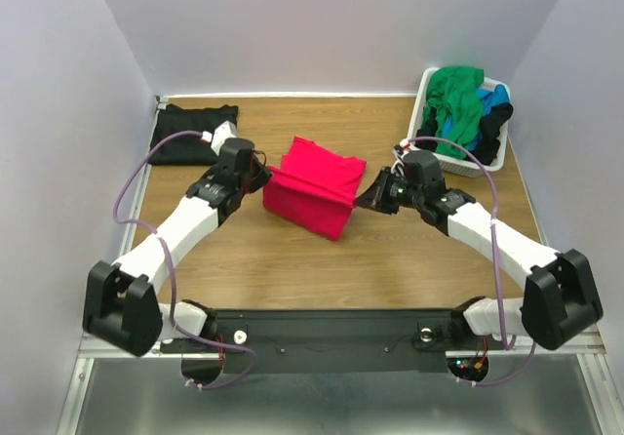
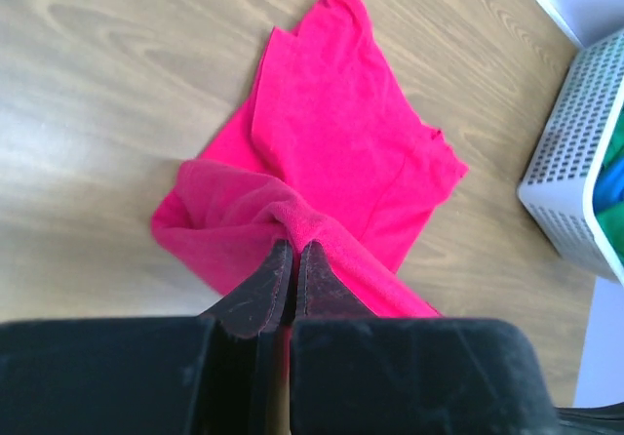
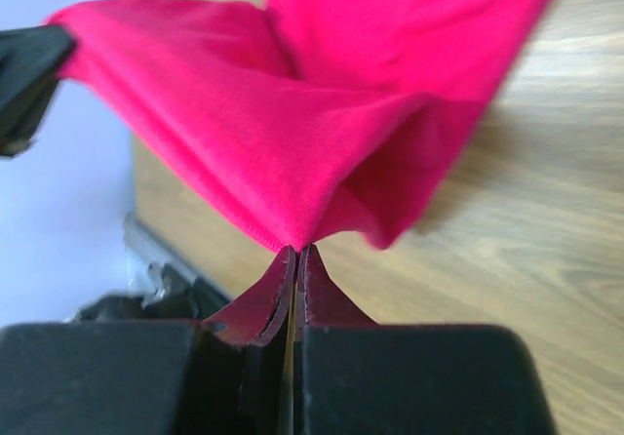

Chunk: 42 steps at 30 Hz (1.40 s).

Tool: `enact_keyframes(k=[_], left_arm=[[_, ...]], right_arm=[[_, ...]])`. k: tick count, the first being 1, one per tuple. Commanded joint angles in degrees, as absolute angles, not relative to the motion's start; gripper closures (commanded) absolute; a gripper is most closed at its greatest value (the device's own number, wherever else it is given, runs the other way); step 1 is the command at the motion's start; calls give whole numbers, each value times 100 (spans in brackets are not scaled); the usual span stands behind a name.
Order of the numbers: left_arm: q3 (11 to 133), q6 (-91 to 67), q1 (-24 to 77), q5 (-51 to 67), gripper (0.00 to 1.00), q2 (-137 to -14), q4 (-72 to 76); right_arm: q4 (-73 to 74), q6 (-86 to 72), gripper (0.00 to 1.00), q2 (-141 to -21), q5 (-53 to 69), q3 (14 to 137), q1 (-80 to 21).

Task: Fold and stack the t-shirts
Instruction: Fold the tshirt

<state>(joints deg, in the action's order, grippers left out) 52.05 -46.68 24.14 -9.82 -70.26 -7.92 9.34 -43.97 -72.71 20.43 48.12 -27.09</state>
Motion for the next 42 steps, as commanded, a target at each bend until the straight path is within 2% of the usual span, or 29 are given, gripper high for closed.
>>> enact_keyframes(k=[1,24,35,36,37,38,39,40,41,42], left_arm=[[5826,-4289,2224,-1424,100,-7636,-379],[8296,-3542,2039,-1125,100,-10738,-26],[9236,-3463,2013,-1213,99,-11618,-122],[9316,-3419,2004,-1187,96,-11750,-158],[9534,-3375,1987,-1126,81,-11829,-341],[9684,-3340,1986,-1099,67,-11900,-491],[9816,-3253,1986,-1107,55,-11987,-623],[9930,-3208,1986,-1142,36,-11988,-772],[9914,-3173,1986,-1177,11,-11953,-782],[9871,-3147,1986,-1213,1,-11892,-782]], right_arm=[[923,-4483,100,-7505,1345,5158,-2532],[888,-3876,100,-9325,888,6609,-1758],[791,-3665,99,-10608,1072,7434,-1450],[774,-3569,98,-10739,1055,7488,-1450],[765,-3473,96,-10775,1011,7558,-1450],[765,-3350,80,-10801,959,7698,-1441],[773,-3288,69,-10802,923,7734,-1433],[773,-3218,58,-10784,914,7778,-1407],[782,-3138,19,-10741,923,7804,-1398],[782,-3007,11,-10688,923,7822,-1397]])
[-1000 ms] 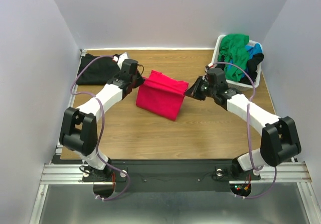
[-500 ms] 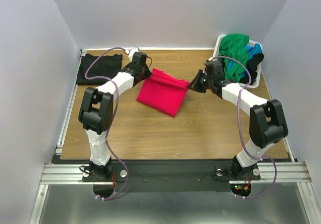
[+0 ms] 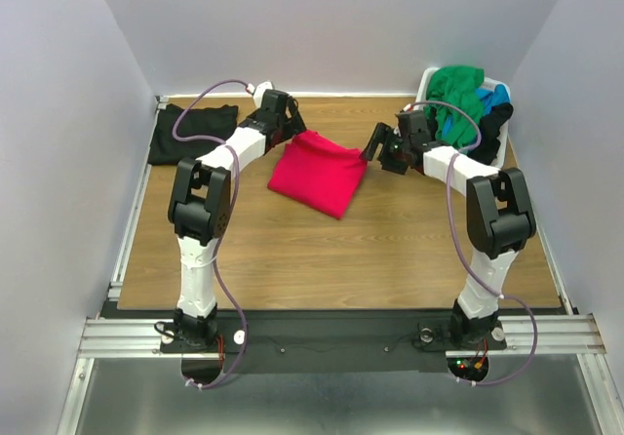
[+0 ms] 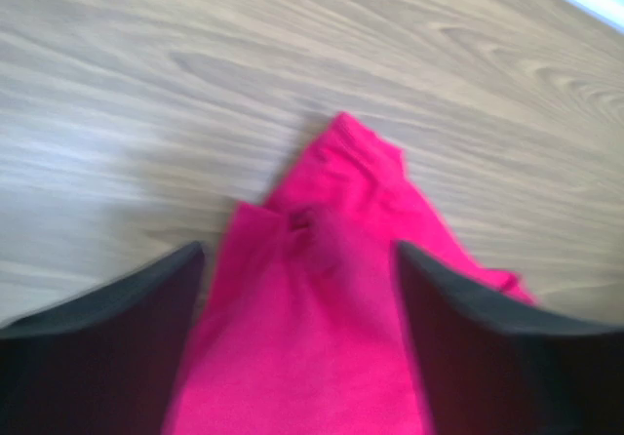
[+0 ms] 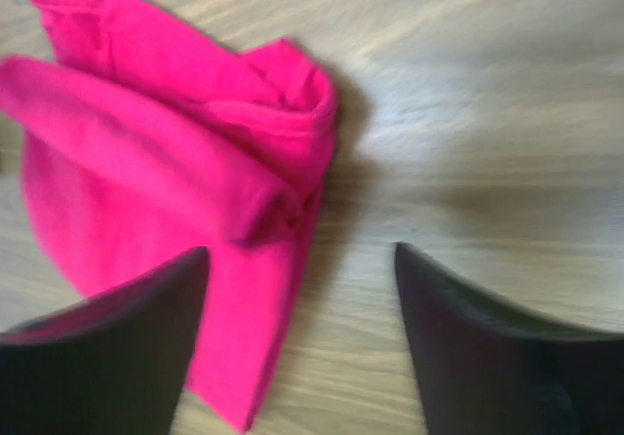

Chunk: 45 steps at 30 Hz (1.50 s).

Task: Fold and stack the t-shirts
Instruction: Fold the tshirt

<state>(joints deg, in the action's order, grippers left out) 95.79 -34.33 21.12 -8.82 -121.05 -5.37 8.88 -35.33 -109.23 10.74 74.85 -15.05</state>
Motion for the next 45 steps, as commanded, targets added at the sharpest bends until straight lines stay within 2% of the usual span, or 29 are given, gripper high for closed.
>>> enact_keyframes(k=[1,6,9,13,14,16,20,26,36,40,45], left_arm=[[9731,-3120,1978,-1239,1,-11726,-774],[9195,-3067,1978,-1152,1,-11189,-615],[8589,-2875,1978,-757,1,-10768,-212],[8244,-2602,1978,-80,1,-10758,-26],[8201,-2549,1978,365,1,-10784,226],[8191,-2409,1978,876,1,-10907,456],[8883,-2373,1969,1739,1,-11504,484],[9843,-2434,1978,2144,1,-12392,413],[11285,-2548,1978,1732,1,-13807,-272],[10828,-2619,1978,1591,1,-13668,-264],[9389,-2707,1978,1143,1,-12974,-27]], right_arm=[[782,-2962,10,-10540,984,7814,-1397],[773,-2795,8,-10073,1546,7533,-1397],[703,-2690,8,-9879,2370,7208,-1415],[589,-2479,8,-10028,2988,7127,-1617],[589,-2452,3,-10124,3058,7302,-1722],[571,-2531,2,-10458,3251,7487,-1793],[527,-2733,2,-11020,3121,7953,-1802],[519,-2707,2,-11451,2874,8349,-1802],[536,-2602,2,-11927,2822,8552,-1802],[536,-2540,2,-12111,2488,8482,-1802],[536,-2567,2,-12129,2522,8245,-1793]])
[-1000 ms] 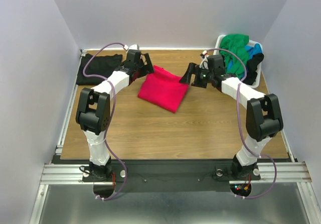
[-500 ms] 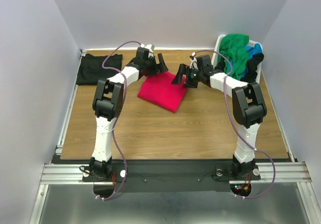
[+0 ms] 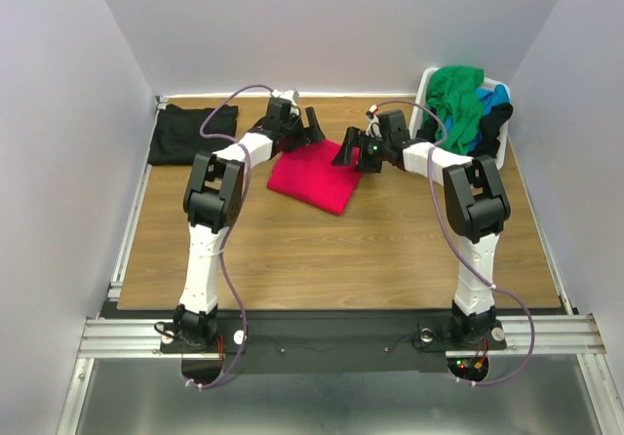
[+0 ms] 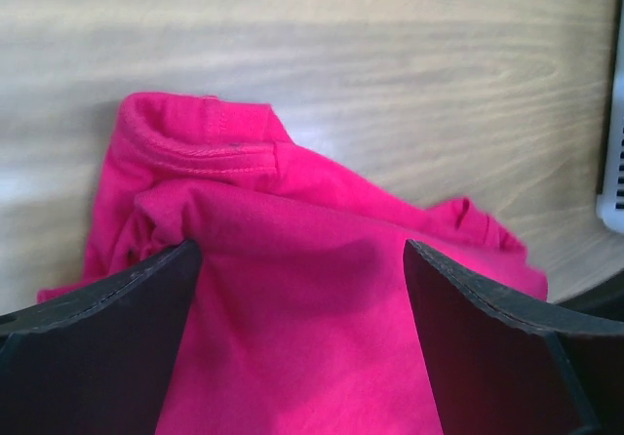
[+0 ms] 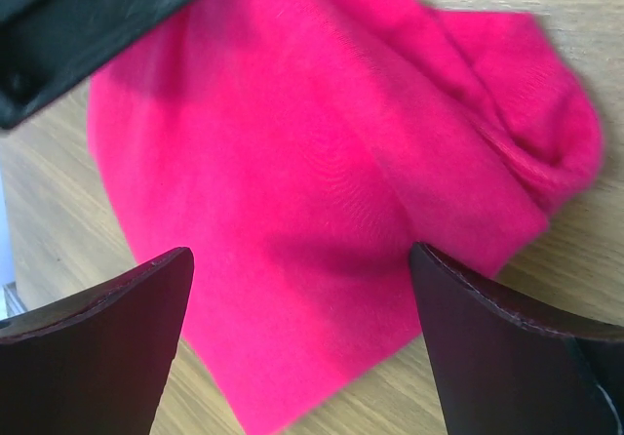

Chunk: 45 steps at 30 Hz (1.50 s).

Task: Fold and stack the t-shirts
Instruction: Fold the tshirt, then neatly place the folded tshirt to the corner

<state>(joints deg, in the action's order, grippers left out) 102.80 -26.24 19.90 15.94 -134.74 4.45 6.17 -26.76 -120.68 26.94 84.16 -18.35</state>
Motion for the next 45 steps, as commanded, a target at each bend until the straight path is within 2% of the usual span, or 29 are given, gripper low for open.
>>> enact_keyframes(k=[1,4,8,11,19,25,28,35,39,40,44,45], left_arm=[[8952,-2742,1978,1134,1,-12720,-26],[8220,-2865,2013,1248,1,-12132,333],[6571,-3181,2127,1283,1,-11234,1000],[5952,-3340,2232,1108,1,-10689,1107],[6434,-3111,2241,756,1,-9873,493],[5749,-3287,2259,45,1,-8553,124],[5196,-3401,2259,-386,1,-8175,9],[4264,-3656,2259,-194,1,-8077,490],[4350,-3700,2259,-211,3,-8436,712],[4394,-3709,2259,-194,4,-8681,729],[4675,-3674,2329,-44,24,-9429,817],[4789,-3648,2399,-44,26,-9570,817]], right_arm=[[527,-2558,2,-12077,2670,8061,-1802],[527,-2435,2,-11804,2611,7762,-1810],[527,-2321,2,-11374,2680,7183,-1846],[527,-2171,2,-10987,2584,6865,-1995],[545,-2250,1,-9801,2312,6390,-2109],[580,-2627,0,-8422,2022,5723,-2118],[659,-2882,0,-7736,1496,5108,-2109],[923,-3357,0,-6479,1011,4044,-2109],[1054,-3419,0,-6161,1011,3876,-2109],[1063,-3436,0,-6135,1037,3850,-2109],[1081,-3472,0,-6038,985,3736,-2109],[1081,-3472,0,-6029,958,3718,-2118]])
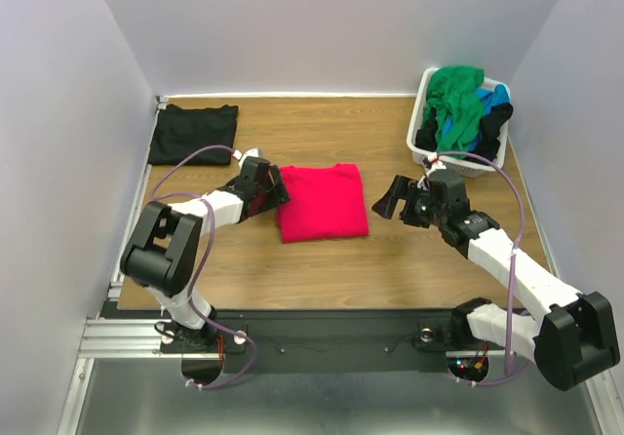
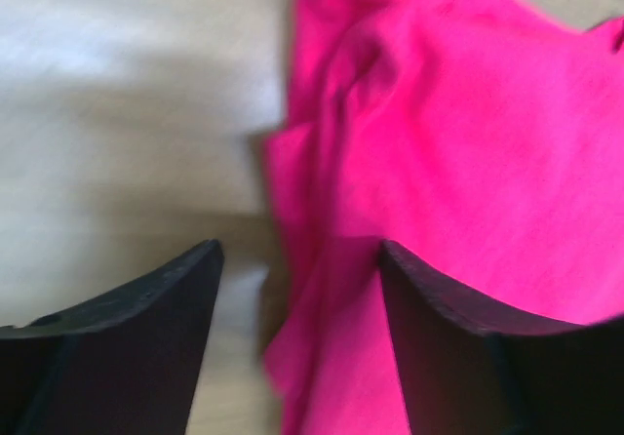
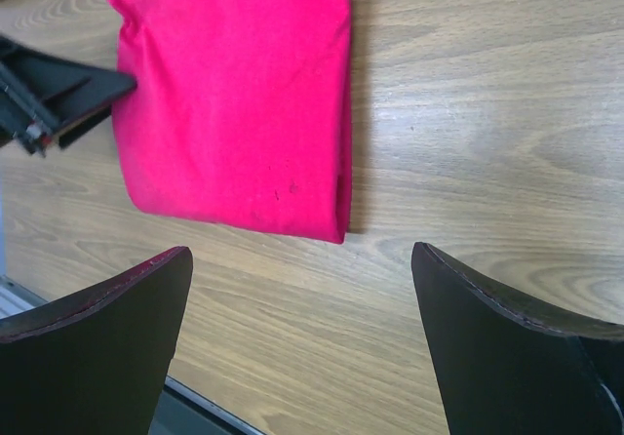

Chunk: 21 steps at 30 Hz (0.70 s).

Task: Fold and stack the t-shirts
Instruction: Neatly place the folded tshirt to the corner

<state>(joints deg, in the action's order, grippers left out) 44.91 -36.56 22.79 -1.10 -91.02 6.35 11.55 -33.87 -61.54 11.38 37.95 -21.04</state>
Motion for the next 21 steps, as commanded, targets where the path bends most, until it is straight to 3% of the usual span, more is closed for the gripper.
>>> enact_keyframes(k=[1,7,10,11,13,21], left_arm=[[4842,-3639,2469,-44,27,-9815,835],[5194,-3630,2944,-62,42,-10397,791],[5300,-3683,3093,-175,64,-10564,642],[5378,-3691,3137,-324,82,-10651,494],[5501,-3639,3173,-474,97,-10696,309],[6835,-2937,3190,-1710,100,-10722,-885]], right_arm=[[1081,-3472,0,-6029,932,3709,-2109],[1116,-3498,0,-5924,818,3595,-2109],[1142,-3498,0,-5828,756,3516,-2109],[1151,-3489,0,-5766,738,3481,-2109],[1151,-3481,0,-5704,703,3428,-2109],[1187,-3428,0,-5467,545,3305,-2109]])
